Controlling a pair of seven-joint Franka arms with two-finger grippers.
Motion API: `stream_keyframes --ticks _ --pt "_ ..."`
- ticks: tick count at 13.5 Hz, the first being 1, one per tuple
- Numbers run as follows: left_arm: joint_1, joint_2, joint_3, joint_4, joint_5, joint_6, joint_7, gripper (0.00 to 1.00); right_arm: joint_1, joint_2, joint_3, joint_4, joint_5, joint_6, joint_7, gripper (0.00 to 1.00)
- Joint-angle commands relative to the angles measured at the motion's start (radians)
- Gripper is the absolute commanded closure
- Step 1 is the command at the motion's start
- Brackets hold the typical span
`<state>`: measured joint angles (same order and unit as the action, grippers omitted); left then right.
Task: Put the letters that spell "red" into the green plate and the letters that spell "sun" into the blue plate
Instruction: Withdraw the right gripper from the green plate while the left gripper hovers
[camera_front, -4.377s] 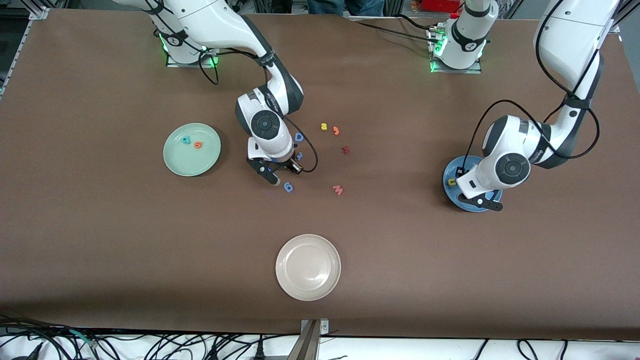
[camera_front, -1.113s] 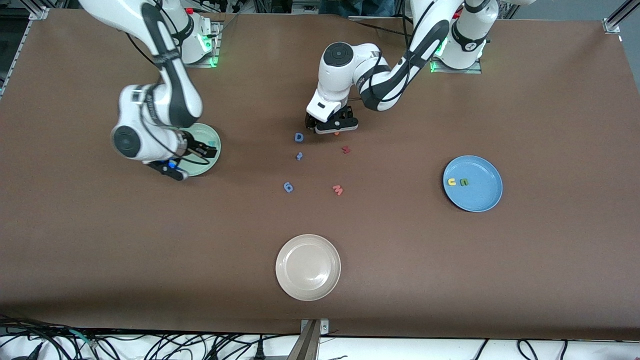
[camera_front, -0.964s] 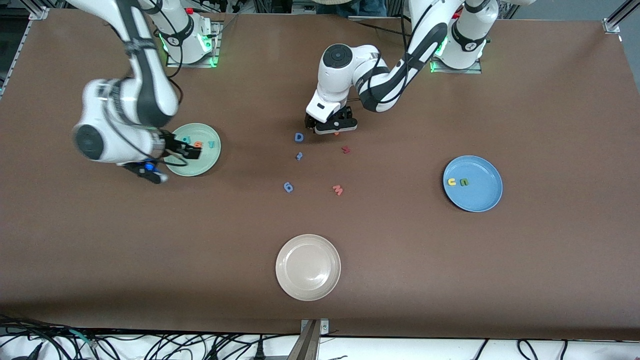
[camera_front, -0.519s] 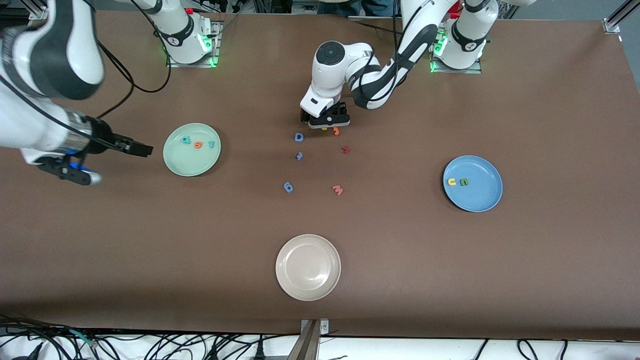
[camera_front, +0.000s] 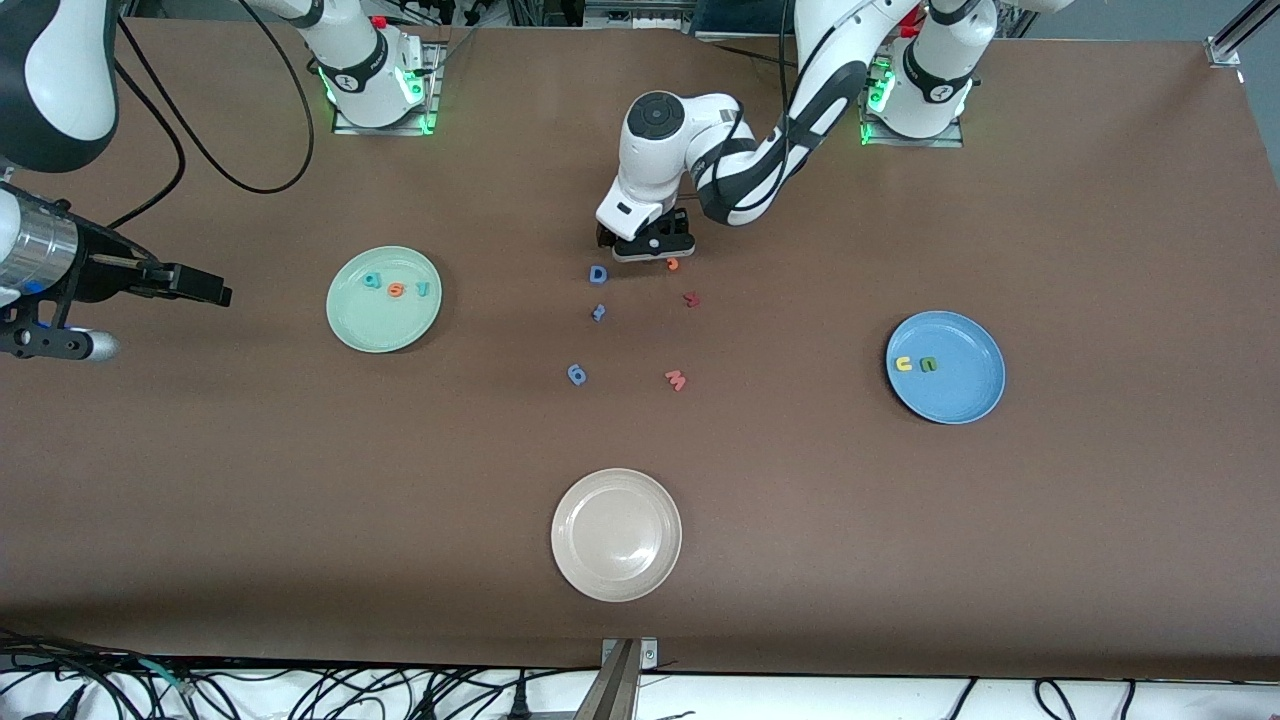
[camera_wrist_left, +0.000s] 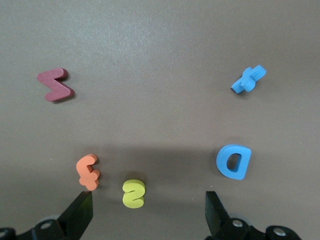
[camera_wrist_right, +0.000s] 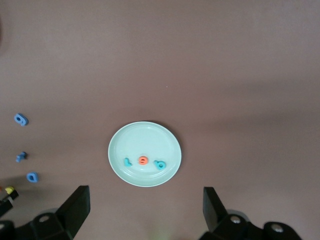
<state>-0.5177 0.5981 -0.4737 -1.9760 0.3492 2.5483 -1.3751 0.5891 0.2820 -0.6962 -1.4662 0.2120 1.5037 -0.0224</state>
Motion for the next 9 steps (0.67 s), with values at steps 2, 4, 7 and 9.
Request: stream_keyframes --ticks 2,4,7,9 --pt "-0.005 0.031 0.0 0.032 0.08 -0.003 -0.021 0.01 -0.008 0.025 0.0 0.052 -0.003 -0.011 -0.025 0.0" --pt "-0.005 0.035 -0.002 0.032 0.08 -0.003 -0.022 0.01 -0.008 0.035 0.001 0.078 -0.003 -0.004 0.021 0.0" --pt "-0.005 0.04 -0.002 0.034 0.082 -0.003 -0.021 0.01 -0.012 0.036 0.003 0.086 -0.002 -0.005 0.021 0.0" --pt "-0.005 0.049 -0.002 0.039 0.082 -0.003 -0.022 0.01 -0.003 0.036 0.006 0.09 -0.006 -0.014 0.025 0.0"
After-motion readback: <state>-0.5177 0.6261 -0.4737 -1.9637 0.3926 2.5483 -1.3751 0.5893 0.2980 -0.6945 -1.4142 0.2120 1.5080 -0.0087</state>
